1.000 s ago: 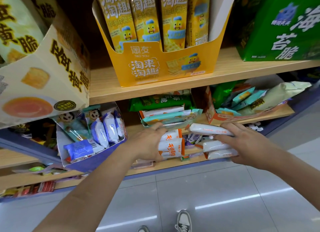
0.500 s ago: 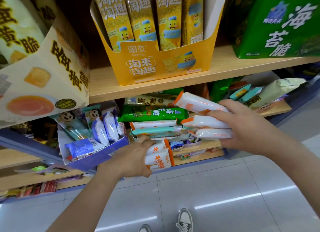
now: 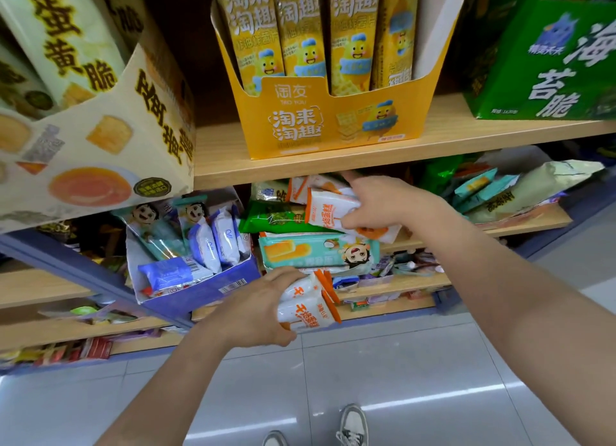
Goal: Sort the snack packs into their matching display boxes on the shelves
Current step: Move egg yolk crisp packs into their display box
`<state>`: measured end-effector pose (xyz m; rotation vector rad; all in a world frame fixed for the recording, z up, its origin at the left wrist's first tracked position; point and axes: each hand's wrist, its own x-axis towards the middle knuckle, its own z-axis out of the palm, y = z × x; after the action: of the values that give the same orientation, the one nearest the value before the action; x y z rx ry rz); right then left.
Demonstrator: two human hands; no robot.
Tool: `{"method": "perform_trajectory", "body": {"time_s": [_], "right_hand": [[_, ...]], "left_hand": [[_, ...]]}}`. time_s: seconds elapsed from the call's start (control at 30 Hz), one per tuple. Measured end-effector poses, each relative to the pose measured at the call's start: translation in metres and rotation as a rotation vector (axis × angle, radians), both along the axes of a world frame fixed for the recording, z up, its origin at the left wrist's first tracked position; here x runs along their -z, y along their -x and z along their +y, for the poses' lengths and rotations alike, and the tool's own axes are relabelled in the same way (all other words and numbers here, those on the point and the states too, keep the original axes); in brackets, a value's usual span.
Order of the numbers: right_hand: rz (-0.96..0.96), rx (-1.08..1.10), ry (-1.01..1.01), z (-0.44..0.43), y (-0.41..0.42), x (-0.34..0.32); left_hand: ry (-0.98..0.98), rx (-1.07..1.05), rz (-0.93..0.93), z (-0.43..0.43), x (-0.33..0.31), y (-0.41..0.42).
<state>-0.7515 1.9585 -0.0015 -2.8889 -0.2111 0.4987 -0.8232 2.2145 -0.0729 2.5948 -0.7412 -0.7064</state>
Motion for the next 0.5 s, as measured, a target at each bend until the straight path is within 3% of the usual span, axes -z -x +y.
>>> {"method": "perform_trajectory", "body": {"time_s": [0.3,0.5], "right_hand": [[-0.038,-0.119,0.081,0.016,-0.016,0.015],[-0.219,-0.066,0.229,0.020,0.000,0.017]], "left_hand": [[0.191,-0.186,0.132,0.002,0.002,0.001],[0.411,-0.322,0.156,0.008,-0.004,0.006]]}}
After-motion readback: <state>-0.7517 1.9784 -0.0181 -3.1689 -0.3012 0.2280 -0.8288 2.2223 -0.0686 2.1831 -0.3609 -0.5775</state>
